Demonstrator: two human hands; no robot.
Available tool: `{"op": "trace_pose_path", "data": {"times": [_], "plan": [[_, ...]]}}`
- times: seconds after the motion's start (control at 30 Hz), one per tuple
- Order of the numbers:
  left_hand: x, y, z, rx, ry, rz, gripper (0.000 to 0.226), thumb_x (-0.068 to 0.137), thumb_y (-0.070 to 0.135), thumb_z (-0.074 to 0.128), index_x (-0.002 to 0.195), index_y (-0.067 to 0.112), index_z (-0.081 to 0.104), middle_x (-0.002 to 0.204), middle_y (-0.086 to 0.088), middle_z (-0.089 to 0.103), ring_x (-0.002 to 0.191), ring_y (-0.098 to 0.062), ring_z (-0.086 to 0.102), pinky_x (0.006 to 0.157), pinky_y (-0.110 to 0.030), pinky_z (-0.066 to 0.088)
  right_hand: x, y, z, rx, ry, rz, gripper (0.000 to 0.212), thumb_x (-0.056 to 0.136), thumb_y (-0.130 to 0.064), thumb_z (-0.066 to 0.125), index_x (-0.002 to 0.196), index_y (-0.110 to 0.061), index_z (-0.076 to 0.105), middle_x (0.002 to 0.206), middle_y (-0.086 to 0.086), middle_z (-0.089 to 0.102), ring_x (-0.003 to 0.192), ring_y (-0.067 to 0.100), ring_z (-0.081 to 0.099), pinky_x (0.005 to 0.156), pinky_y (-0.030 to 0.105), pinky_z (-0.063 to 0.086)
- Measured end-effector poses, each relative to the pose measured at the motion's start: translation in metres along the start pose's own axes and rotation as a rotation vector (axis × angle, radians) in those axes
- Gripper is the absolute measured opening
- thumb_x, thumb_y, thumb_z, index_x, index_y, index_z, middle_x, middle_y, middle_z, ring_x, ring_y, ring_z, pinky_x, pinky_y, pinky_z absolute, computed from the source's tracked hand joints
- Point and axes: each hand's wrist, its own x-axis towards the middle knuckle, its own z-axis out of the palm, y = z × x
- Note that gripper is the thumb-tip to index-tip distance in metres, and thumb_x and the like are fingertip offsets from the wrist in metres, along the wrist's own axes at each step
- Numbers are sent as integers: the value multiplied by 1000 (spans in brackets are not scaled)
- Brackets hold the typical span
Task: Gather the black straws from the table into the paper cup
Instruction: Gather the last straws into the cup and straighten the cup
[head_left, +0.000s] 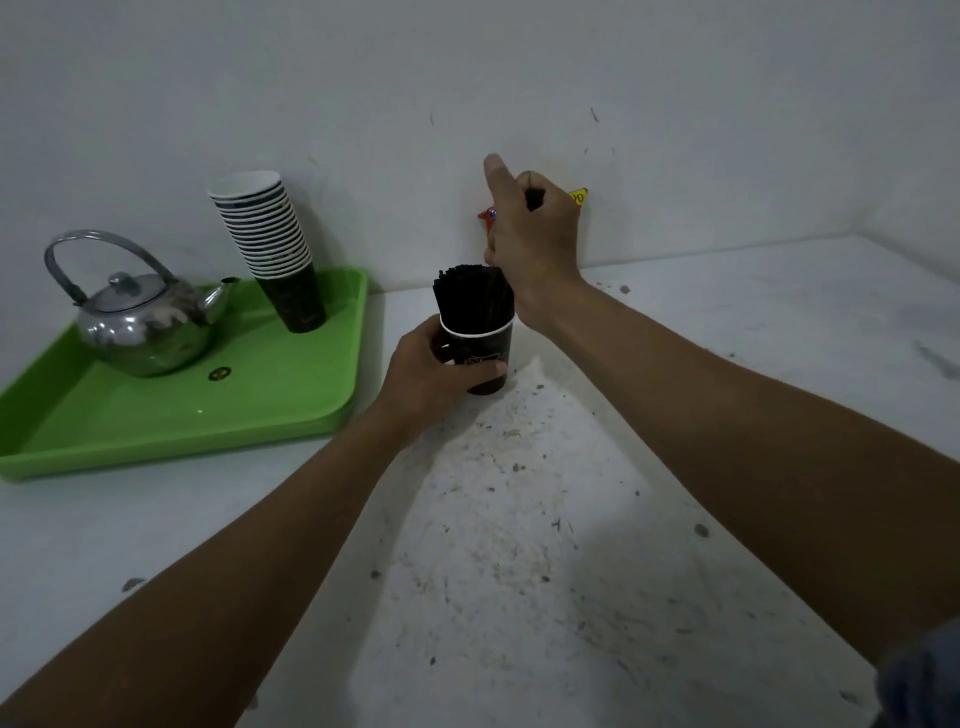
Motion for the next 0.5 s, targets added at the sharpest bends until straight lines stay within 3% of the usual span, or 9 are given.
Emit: {"op": "trace_pose_path", "data": {"times": [0.07, 0.13, 0.23, 0.33, 0.4, 0.5], "plan": [[1, -2, 1, 1, 8, 21, 63, 71, 12, 90, 128, 16, 66, 114, 6, 74, 102, -2, 69, 80, -14, 55, 0, 2, 3, -71, -16, -42, 50, 96, -38, 64, 61, -20, 33, 60, 12, 37, 50, 21, 38, 54, 36, 39], [1, -4, 1, 14, 24, 36, 64, 70, 16, 92, 128, 18, 66, 115, 7, 74, 104, -5, 69, 86, -21, 56, 0, 5, 3, -160, -46, -96, 48, 98, -43, 60, 63, -16, 40, 61, 15, 44, 52, 20, 48, 58, 40, 45], [1, -7, 3, 35, 51, 49, 64, 69, 21, 92, 127, 19, 66, 115, 8, 74, 104, -6, 69, 92, -30, 57, -2, 12, -1, -345, -73, -155, 56, 107, -39, 45, 67, -1, 56, 63, 18, 63, 53, 5, 60, 64, 25, 48], [0, -8, 4, 50, 59, 62, 62, 70, 23, 91, 126, 18, 66, 114, 7, 74, 104, -7, 70, 94, -36, 58, -3, 23, -4, -446, -98, -167, 59, 110, -32, 37, 59, -13, 60, 72, 6, 70, 70, 11, 64, 68, 18, 43], [0, -8, 4, 58, 63, 64, 63, 70, 25, 91, 127, 18, 65, 115, 6, 74, 105, -9, 70, 94, -40, 58, -5, 32, -6, -501, -153, -152, 54, 110, -30, 37, 66, -16, 65, 82, 2, 71, 75, 8, 63, 67, 15, 44], [-1, -9, 5, 77, 85, 50, 62, 70, 26, 91, 126, 19, 65, 115, 8, 74, 105, -8, 69, 93, -40, 58, -12, 41, -14, -530, -215, -182, 42, 106, -32, 41, 92, -9, 74, 100, 5, 72, 91, 15, 65, 78, 27, 51]]}}
